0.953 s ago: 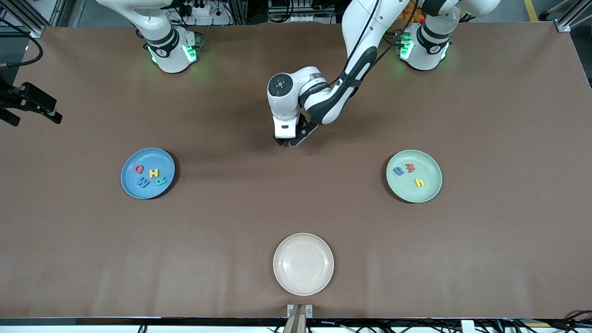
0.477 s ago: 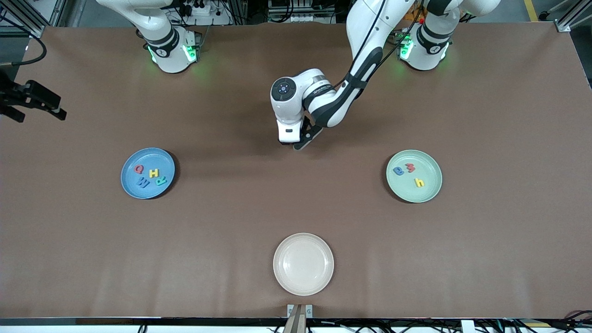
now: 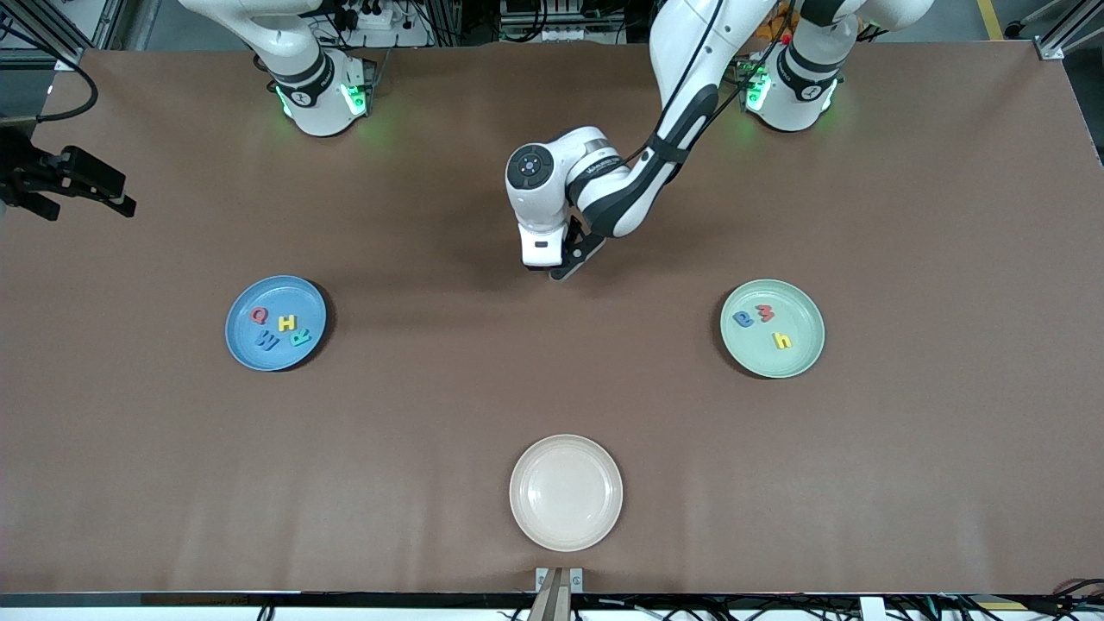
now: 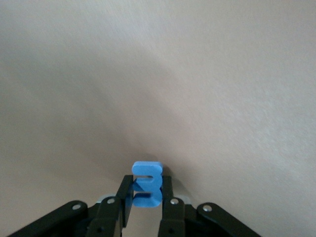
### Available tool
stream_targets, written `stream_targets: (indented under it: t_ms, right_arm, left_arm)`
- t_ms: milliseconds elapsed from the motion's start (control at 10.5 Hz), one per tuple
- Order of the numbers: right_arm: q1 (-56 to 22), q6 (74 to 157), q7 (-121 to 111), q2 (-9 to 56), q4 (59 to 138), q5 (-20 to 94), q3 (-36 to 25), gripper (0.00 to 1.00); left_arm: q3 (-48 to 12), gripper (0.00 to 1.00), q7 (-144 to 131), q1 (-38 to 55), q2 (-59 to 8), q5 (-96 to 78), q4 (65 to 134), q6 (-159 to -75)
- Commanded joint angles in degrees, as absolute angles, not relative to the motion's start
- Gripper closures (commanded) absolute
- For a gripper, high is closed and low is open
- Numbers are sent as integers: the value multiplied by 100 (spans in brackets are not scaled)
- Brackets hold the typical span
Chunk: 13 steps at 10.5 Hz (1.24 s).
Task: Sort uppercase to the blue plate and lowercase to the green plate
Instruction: 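Carry the blue 3 over the green plate with the left gripper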
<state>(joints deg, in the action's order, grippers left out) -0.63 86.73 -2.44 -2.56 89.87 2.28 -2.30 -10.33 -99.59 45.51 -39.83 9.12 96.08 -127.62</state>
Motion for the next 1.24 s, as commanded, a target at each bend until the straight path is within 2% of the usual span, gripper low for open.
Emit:
stream_targets:
  t_ms: [0, 477, 763, 1144]
  right_arm:
    - [-210, 8622, -53, -193, 8895, 36, -220, 0]
    - [-431, 8719, -18, -114, 8903, -44, -220, 0]
    - [-422, 8850, -26, -114, 8938, -132, -220, 0]
    - [-404, 8929, -26, -123, 8938, -167, -228, 0]
  left_arm:
    - [-1028, 82, -9372, 4186, -3473, 993, 10210, -12524]
    - [-879, 83, -7711, 2912, -2805, 1360, 11388, -12516]
    - [-888, 83, -6955, 2235, -1999, 1767, 12188, -12524]
    - [-1475, 83, -5838, 901, -1188, 2054, 12971, -12542]
